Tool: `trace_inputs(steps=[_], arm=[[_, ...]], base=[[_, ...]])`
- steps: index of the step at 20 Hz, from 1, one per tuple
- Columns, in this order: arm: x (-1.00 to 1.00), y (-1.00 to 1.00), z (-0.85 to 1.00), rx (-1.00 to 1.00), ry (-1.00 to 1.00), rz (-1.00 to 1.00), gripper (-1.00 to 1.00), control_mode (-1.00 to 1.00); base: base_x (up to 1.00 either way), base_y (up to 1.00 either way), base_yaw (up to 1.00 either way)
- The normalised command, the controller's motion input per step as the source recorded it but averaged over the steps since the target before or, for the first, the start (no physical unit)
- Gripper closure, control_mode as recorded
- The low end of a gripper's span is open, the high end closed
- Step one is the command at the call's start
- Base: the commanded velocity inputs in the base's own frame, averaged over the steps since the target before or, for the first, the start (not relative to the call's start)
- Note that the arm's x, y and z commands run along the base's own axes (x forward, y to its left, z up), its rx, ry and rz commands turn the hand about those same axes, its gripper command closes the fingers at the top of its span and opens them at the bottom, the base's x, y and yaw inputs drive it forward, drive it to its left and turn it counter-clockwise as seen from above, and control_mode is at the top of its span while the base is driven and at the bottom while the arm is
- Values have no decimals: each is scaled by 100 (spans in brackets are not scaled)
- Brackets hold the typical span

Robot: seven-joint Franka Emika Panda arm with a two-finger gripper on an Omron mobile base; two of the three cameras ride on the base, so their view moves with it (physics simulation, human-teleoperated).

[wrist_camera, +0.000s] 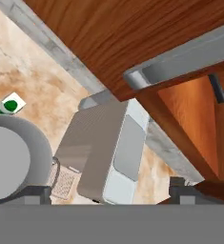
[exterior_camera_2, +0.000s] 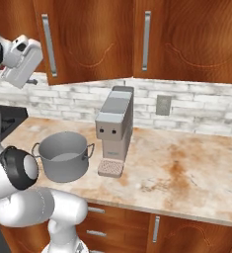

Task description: Pick the pan from the cabinet and place it on the stove. Then turn on the stove burner for the pan.

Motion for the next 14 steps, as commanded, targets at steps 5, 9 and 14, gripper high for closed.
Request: trace_inputs(steps=[5,9,14], arm=[[-75,-80,0,0,0,-16,-100,-100],[-83,-83,0,0,0,-17,-100,-100],[-82,-85,0,0,0,-18,-100,-100]], base=[[0,0,0],[0,0,0],[0,0,0]])
